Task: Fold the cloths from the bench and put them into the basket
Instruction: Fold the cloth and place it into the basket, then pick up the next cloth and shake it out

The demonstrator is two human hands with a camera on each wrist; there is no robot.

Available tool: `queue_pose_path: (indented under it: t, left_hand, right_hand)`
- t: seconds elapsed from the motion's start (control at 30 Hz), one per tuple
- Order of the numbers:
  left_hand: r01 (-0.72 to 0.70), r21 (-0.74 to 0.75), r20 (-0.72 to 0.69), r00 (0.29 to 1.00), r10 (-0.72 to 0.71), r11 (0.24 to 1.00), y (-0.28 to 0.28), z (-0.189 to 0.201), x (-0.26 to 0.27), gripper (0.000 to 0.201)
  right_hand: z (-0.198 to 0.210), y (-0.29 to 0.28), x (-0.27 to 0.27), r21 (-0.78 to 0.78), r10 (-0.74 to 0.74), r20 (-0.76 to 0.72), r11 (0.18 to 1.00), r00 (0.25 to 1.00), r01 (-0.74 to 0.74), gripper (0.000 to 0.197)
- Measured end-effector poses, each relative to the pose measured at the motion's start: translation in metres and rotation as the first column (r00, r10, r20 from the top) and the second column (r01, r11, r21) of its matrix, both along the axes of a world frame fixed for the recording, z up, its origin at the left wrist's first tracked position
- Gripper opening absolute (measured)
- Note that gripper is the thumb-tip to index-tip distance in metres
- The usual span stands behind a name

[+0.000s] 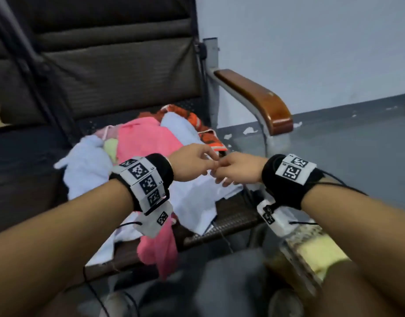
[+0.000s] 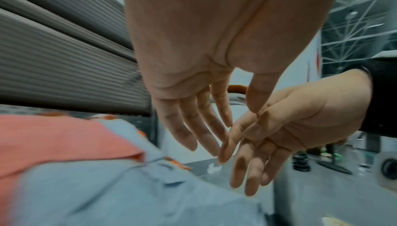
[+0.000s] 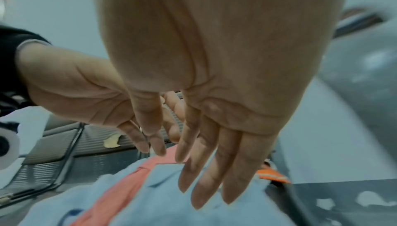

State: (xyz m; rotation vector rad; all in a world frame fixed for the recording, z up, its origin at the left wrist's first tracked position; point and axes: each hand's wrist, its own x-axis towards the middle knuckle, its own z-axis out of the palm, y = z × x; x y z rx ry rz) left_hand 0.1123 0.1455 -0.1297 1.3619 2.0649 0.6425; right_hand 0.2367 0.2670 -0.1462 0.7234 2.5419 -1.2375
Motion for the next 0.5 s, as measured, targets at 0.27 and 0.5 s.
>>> queue_pose_path:
  t: [0.27,0.5]
  left_hand:
    - [-0.387,-0.121,-0.260,0.901,0.347,0.914,-0.112,-0.071,-0.095,0.037]
    - [-0.687,-0.042,-0.160,0.722,0.673,0.726,-0.102,-0.101,-0.106,0.079]
  right_hand:
    - [-0.053,-0.080,-0.106,0.072,0.150,-0.088,0.987,0.985,-0.144,0.033]
    - [-0.077,-0.093,-0.129,0.029,0.094,-0.147,0.995,0.985,-0.091,0.028]
